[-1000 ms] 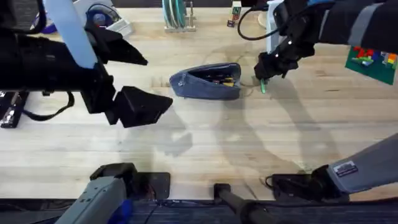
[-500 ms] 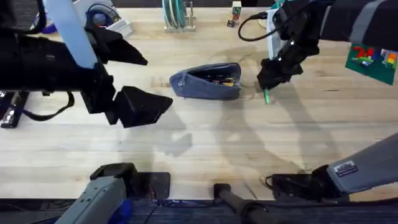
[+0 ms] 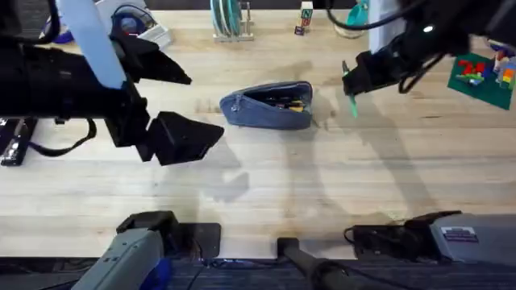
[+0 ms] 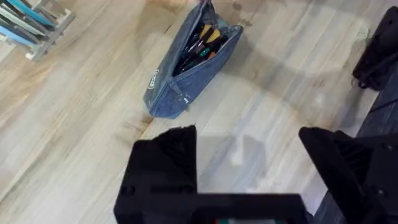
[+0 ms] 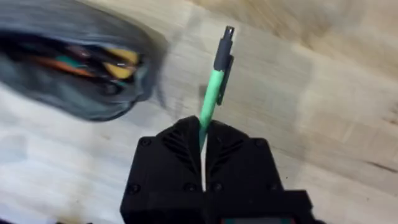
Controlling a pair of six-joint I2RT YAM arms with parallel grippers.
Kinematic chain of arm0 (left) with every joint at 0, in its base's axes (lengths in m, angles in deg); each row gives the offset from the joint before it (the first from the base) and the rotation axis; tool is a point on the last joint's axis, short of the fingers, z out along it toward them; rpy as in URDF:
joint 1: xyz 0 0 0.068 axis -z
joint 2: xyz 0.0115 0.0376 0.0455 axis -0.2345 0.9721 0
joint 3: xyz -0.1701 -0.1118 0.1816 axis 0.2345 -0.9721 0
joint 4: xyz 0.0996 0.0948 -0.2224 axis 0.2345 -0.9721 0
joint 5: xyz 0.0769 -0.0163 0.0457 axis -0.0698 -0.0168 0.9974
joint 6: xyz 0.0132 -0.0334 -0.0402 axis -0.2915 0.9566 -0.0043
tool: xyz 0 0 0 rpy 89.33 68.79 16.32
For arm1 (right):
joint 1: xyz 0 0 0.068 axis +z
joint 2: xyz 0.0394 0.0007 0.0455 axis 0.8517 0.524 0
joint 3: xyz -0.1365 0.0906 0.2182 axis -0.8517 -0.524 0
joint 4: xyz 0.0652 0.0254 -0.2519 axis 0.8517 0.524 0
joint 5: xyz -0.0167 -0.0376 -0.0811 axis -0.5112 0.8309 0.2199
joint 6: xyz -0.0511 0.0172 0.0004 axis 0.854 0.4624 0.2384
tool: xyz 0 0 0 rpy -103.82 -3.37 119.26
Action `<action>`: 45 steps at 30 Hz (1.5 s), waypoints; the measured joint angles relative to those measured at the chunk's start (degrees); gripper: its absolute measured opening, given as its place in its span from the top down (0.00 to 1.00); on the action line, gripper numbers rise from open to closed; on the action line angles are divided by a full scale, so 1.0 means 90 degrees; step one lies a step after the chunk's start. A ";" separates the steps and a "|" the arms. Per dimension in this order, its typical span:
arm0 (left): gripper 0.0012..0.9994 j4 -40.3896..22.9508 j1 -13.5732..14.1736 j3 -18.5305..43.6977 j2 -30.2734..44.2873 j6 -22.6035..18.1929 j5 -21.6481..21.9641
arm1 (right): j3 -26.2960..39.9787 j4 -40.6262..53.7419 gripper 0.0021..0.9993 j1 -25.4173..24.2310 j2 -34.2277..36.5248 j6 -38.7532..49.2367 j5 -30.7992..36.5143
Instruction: Unzip the bag, pick up the pens from the table one at a time and place them inside, then zip the bag closed.
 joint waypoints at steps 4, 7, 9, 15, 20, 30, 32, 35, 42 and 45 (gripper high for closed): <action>0.00 0.0000 0.0000 0.0000 0.0000 0.0000 0.0000 | 0.0015 0.0008 0.97 -0.0001 -0.0544 0.0429 -0.0455; 0.00 0.0000 0.0000 0.0000 0.0000 0.0000 0.0000 | 0.0027 0.0011 0.97 0.0001 -0.0819 0.0871 -0.0909; 0.00 0.0000 0.0000 0.0000 0.0000 0.0000 0.0000 | 0.0028 0.0013 0.97 -0.0001 -0.0927 0.1220 -0.1238; 0.00 0.0000 0.0000 0.0000 0.0000 0.0000 0.0000 | 0.0028 0.0013 0.97 0.0001 -0.0997 0.3405 -0.2886; 0.00 0.0000 0.0000 0.0000 0.0000 0.0000 -0.0001 | 0.0028 0.0013 0.97 0.0002 -0.0997 0.5125 -0.3533; 0.00 0.0000 0.0000 0.0000 0.0000 0.0000 0.0000 | 0.0030 -0.0047 0.97 0.0002 -0.0886 0.7688 -0.3839; 0.00 0.0000 0.0000 0.0000 0.0000 0.0000 0.0000 | 0.0030 -0.0126 0.97 0.0002 -0.0759 0.7896 -0.3857; 0.00 0.0000 -0.0001 0.0000 0.0000 0.0000 0.0000 | 0.0030 -0.0272 0.97 0.0017 -0.0548 0.8092 -0.3858; 0.00 0.0000 0.0000 0.0000 0.0000 0.0000 0.0000 | 0.0030 -0.0680 0.97 0.0187 -0.0163 0.8254 -0.3875; 0.00 0.0000 0.0000 0.0000 0.0000 0.0000 0.0000 | 0.0030 -0.0841 0.97 0.0239 0.0044 0.8276 -0.3879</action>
